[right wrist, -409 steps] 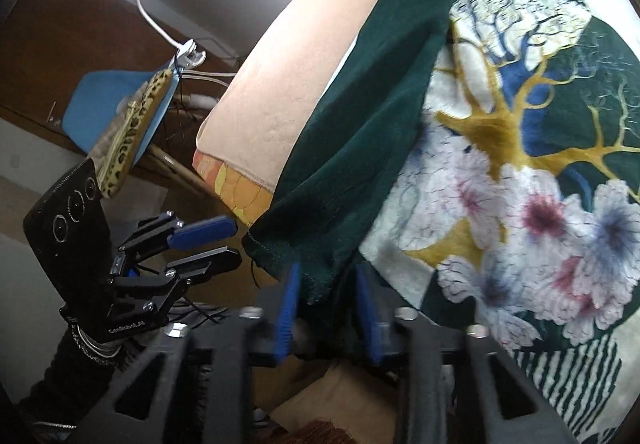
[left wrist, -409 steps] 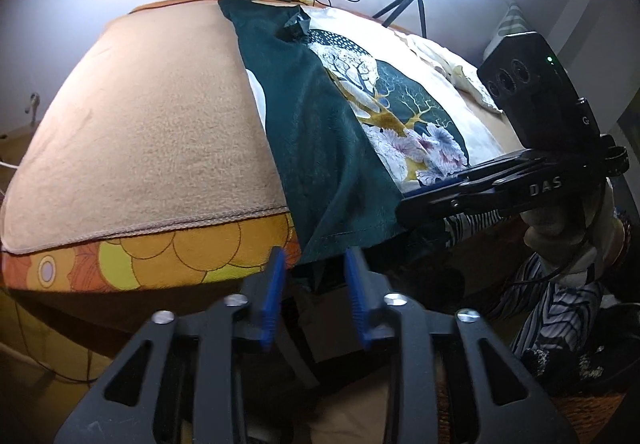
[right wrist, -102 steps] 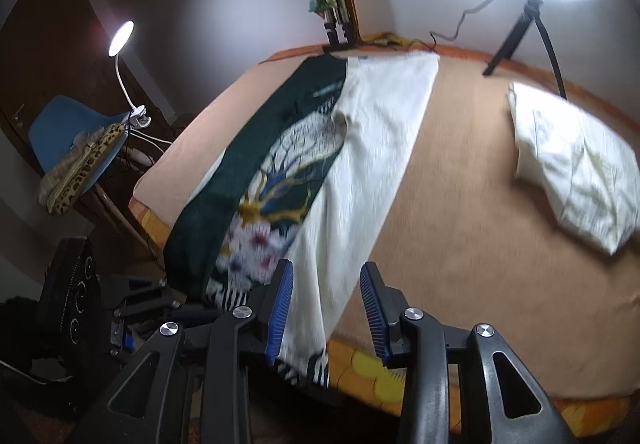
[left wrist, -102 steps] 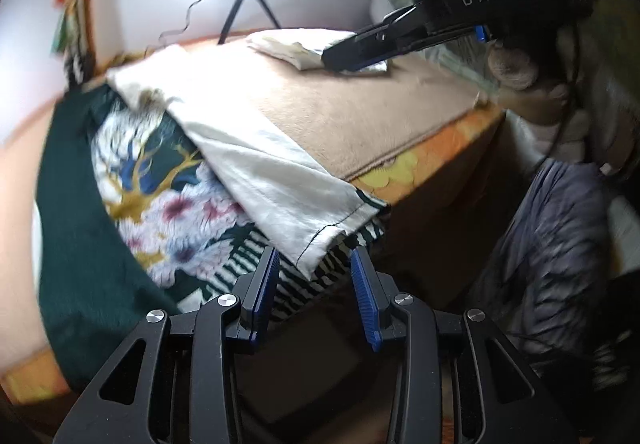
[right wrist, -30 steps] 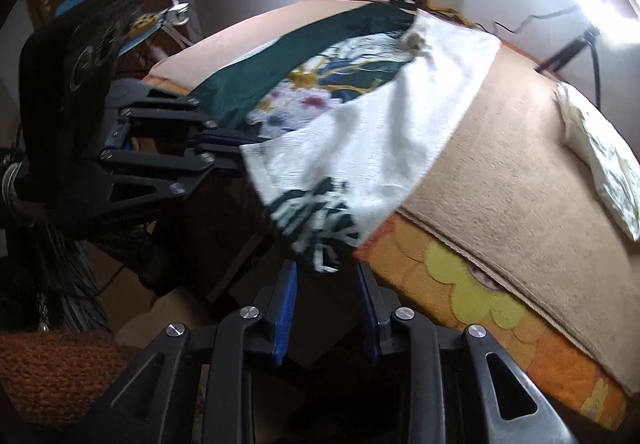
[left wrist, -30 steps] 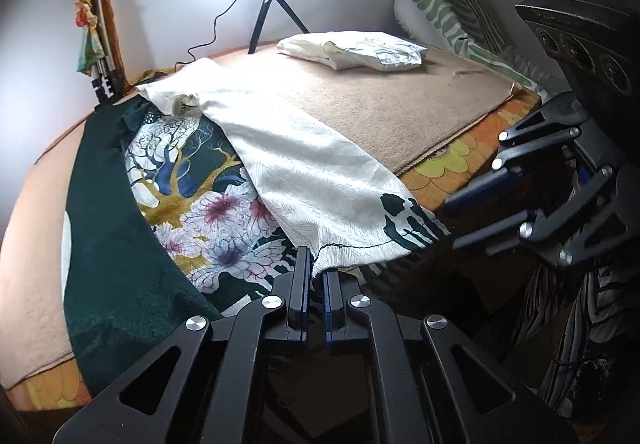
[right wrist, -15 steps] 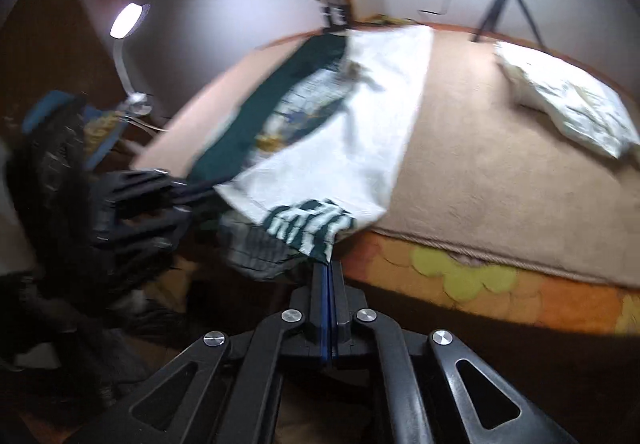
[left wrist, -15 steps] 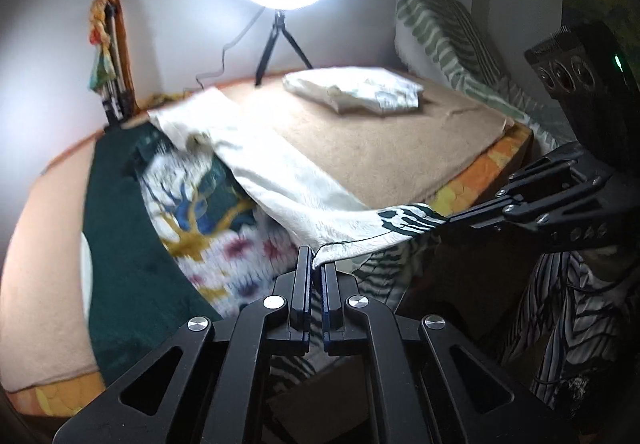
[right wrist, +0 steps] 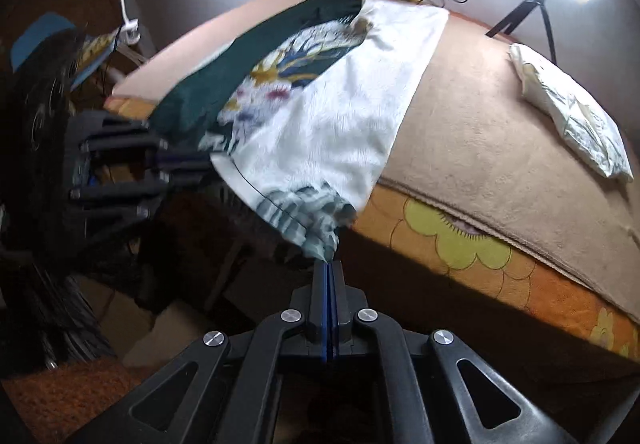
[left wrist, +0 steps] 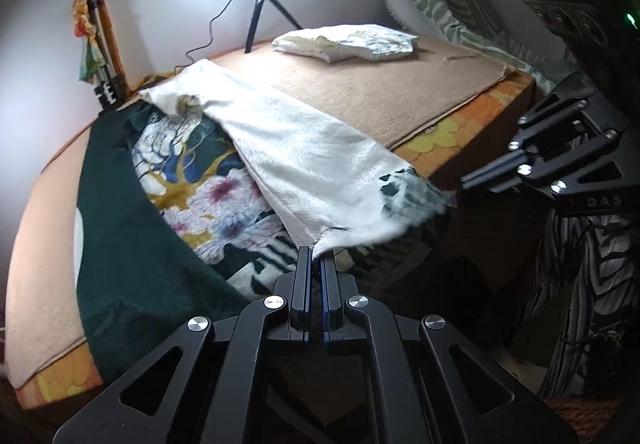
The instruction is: Fold small clothes
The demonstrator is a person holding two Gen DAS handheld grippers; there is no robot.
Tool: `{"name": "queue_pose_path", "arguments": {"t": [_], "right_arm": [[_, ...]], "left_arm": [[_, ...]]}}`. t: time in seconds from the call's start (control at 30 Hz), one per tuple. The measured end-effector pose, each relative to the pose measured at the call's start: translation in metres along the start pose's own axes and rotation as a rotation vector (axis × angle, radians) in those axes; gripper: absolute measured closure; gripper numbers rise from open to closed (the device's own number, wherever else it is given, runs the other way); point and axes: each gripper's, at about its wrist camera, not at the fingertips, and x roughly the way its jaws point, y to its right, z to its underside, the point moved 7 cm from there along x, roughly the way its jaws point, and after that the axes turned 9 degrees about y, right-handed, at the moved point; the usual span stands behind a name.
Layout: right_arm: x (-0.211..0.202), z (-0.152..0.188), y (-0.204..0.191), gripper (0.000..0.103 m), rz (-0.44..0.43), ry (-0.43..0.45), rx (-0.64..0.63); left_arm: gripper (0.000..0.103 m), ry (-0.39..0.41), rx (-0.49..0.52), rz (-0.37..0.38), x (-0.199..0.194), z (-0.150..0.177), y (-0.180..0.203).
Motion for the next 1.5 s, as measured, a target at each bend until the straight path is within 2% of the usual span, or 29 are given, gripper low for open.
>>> {"name": "queue_pose_path", "arguments": {"t": [0.1,0.27,0.33,0.4,0.47,0.5,0.57,0.6,0.63,0.8,0.87,0.9,1.07,1.17,1.23,1.33,1.5], "right_arm": [[-0.002,0.007,0.003,0.103,-0.004,-0.021,-0.013],[-0.016,-0.003,0.024,0.087,-0.03,0.034,0.064],[-0.021,-0.013,0.03,0.087,-0.028,0.063,0.069],[-0.021,-0.028,0.032,0.082,-0.029,0.085,0.06],[-0.017,-0.051,0.031,0.072,-0.048,0.11,0.046],[-0.014,-0.065,0.03,0.072,-0.06,0.121,0.039],[-0.009,-0.099,0.027,0.072,-0.086,0.148,0.021],[-0.007,-0.115,0.025,0.072,-0.102,0.157,0.008],[-0.003,-0.133,0.022,0.071,-0.118,0.162,-0.007],[0.025,-0.198,0.021,0.067,-0.121,0.172,-0.065],[0.043,-0.217,0.024,0.057,-0.119,0.146,-0.074],[0.053,-0.225,0.026,0.055,-0.12,0.127,-0.073],[0.107,-0.262,0.043,0.055,-0.049,0.077,-0.058],[0.138,-0.278,0.051,0.055,-0.034,0.045,-0.046],[0.159,-0.287,0.051,0.055,-0.028,0.022,-0.058],[0.184,-0.295,0.046,0.055,0.023,-0.015,-0.136],[0.209,-0.294,0.033,0.057,0.097,-0.07,-0.297]], "left_arm": [[0.101,-0.013,-0.045,0.019,-0.003,0.003,-0.006],[0.1,-0.008,-0.038,0.023,-0.025,0.007,-0.007],[0.1,-0.003,-0.064,0.025,-0.035,0.009,-0.013],[0.1,0.005,-0.104,0.024,-0.041,0.008,-0.019],[0.096,0.022,-0.148,0.029,-0.043,0.005,-0.023],[0.094,0.033,-0.169,0.03,-0.042,0.002,-0.024],[0.08,0.049,-0.229,0.05,-0.038,-0.003,-0.024],[0.064,0.057,-0.258,0.048,-0.037,-0.004,-0.024],[0.058,0.069,-0.291,0.052,-0.036,-0.005,-0.024],[0.058,0.085,-0.422,0.095,-0.02,-0.011,-0.025],[0.058,0.072,-0.456,0.106,-0.012,-0.01,-0.025],[0.058,0.063,-0.472,0.109,-0.008,-0.009,-0.026],[0.062,0.052,-0.516,0.127,0.001,-0.007,-0.024],[0.075,0.048,-0.543,0.143,0.005,-0.004,-0.024],[0.089,0.048,-0.549,0.147,0.007,-0.004,-0.023],[0.096,0.052,-0.555,0.154,0.008,-0.004,-0.023],[0.099,0.059,-0.596,0.172,0.009,-0.002,-0.028]]}}
